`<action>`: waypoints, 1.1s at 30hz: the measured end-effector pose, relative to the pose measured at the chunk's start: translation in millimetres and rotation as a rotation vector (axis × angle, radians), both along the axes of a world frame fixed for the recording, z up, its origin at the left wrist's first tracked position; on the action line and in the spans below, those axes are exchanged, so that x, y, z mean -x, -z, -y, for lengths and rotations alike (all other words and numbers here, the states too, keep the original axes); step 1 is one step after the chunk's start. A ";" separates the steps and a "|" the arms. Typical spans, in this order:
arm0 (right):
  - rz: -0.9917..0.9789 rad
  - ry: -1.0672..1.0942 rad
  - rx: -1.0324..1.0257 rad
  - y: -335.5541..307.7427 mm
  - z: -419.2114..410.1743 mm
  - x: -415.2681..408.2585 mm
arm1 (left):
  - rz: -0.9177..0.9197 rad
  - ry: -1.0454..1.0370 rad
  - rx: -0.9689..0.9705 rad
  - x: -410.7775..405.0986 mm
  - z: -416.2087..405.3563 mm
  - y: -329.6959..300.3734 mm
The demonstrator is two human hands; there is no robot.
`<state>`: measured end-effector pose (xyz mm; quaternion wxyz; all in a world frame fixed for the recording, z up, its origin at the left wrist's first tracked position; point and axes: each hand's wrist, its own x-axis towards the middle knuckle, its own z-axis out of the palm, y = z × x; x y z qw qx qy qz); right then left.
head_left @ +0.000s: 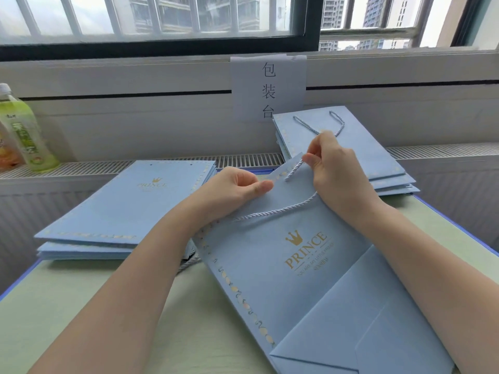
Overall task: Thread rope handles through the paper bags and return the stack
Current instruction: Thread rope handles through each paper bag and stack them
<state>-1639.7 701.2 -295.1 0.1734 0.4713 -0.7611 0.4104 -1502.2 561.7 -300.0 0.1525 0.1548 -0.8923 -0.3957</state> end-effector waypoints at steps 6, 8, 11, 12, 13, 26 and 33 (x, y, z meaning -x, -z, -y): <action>0.178 0.018 0.068 -3.5 -2.3 12.5 | 0.002 0.026 0.066 -6.2 9.8 -1.8; 0.399 -0.041 0.023 -11.6 -6.0 19.0 | -0.069 0.001 0.096 -6.4 11.7 -4.7; 0.617 -0.074 -0.187 -24.0 -21.9 28.2 | -0.179 -0.107 0.163 -1.3 14.4 -2.5; 0.606 -0.046 -0.292 -25.0 -29.2 32.3 | -0.233 -0.162 0.178 0.4 15.7 -0.6; 0.617 -0.043 -0.380 -26.5 -36.2 34.5 | -0.300 -0.227 0.196 1.6 18.1 1.8; 0.979 -0.292 0.078 -25.6 -41.5 45.2 | -0.375 -0.545 0.307 10.5 15.2 15.6; 1.054 -0.176 0.107 -31.0 -38.2 47.0 | -0.460 -0.303 -0.738 6.5 19.8 -1.0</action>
